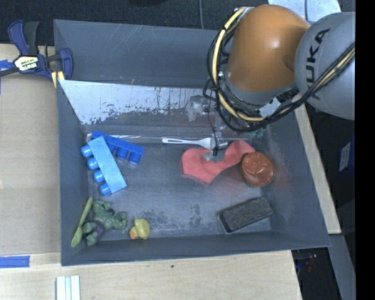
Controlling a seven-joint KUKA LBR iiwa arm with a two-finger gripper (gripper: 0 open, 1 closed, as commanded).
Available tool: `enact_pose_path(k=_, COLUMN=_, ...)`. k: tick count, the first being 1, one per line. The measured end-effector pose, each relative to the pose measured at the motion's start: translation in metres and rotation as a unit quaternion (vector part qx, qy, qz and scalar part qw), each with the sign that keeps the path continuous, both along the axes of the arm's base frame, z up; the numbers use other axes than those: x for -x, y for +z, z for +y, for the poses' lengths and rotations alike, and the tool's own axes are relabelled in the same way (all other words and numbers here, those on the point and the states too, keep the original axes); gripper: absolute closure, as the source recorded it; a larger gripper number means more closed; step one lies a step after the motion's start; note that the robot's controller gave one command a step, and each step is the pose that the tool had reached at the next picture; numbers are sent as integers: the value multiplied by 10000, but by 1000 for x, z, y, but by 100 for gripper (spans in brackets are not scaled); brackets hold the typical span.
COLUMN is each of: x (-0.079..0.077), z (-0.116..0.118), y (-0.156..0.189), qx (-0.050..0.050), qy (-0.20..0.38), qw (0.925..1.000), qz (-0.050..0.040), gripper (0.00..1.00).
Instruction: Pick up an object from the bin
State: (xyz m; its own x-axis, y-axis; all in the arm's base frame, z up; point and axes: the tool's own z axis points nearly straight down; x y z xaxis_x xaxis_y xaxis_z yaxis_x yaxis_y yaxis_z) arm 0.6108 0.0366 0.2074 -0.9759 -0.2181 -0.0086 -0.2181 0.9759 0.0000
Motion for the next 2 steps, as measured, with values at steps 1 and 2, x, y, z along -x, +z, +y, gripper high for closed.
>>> enact_pose_path(k=1, x=2, z=-8, y=-23, qx=-16, qy=-252, qw=9997, qz=-71, gripper=0)
enact_pose_path(k=2, x=9, z=-13, y=-58, qx=-11, qy=-978, qw=9952, qz=-6, gripper=0)
